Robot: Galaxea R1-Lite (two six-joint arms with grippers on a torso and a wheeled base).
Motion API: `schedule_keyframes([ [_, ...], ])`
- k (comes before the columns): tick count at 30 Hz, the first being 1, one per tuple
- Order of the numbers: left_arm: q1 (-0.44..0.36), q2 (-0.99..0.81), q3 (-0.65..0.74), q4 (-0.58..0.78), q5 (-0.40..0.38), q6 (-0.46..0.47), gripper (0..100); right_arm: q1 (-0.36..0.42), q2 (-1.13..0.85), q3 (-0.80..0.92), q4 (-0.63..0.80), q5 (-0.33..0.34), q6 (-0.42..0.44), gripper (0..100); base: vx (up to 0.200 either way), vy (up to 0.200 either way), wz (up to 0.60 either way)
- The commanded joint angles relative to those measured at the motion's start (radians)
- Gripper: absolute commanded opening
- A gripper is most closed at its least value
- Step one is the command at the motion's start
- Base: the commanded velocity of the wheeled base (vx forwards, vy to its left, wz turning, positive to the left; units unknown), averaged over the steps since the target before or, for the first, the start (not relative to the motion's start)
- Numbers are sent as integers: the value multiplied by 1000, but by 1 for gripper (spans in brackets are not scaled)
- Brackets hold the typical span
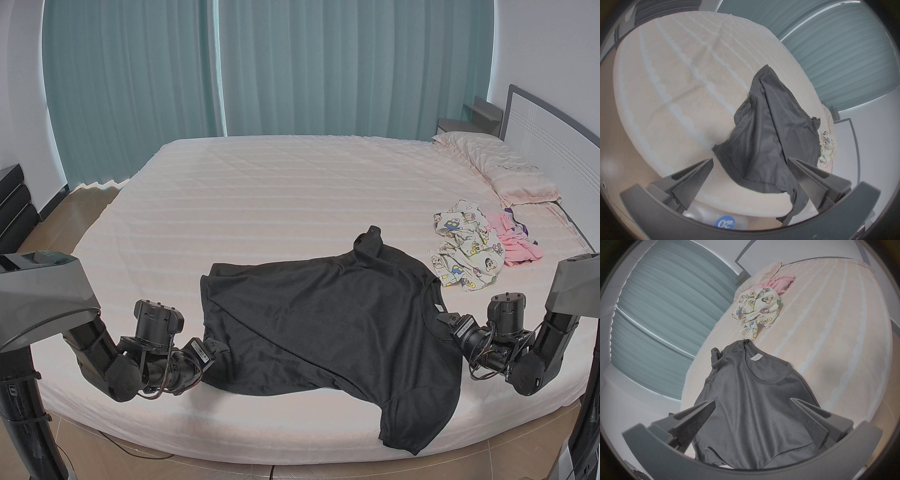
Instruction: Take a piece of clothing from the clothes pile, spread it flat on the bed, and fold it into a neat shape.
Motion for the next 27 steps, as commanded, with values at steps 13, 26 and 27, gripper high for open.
schedule_keyframes([
  [13, -41, 165, -124, 89, 162, 157, 0, 17, -9, 76, -35, 11, 3, 100, 0, 0, 0],
  [26, -28, 70, -57, 209, 196, 169, 0, 14, 1, 141, -35, 20, -102, 100, 0, 0, 0],
  [27, -23, 51, -35, 211, 196, 185, 0, 13, 4, 145, -35, 19, -111, 100, 0, 0, 0],
])
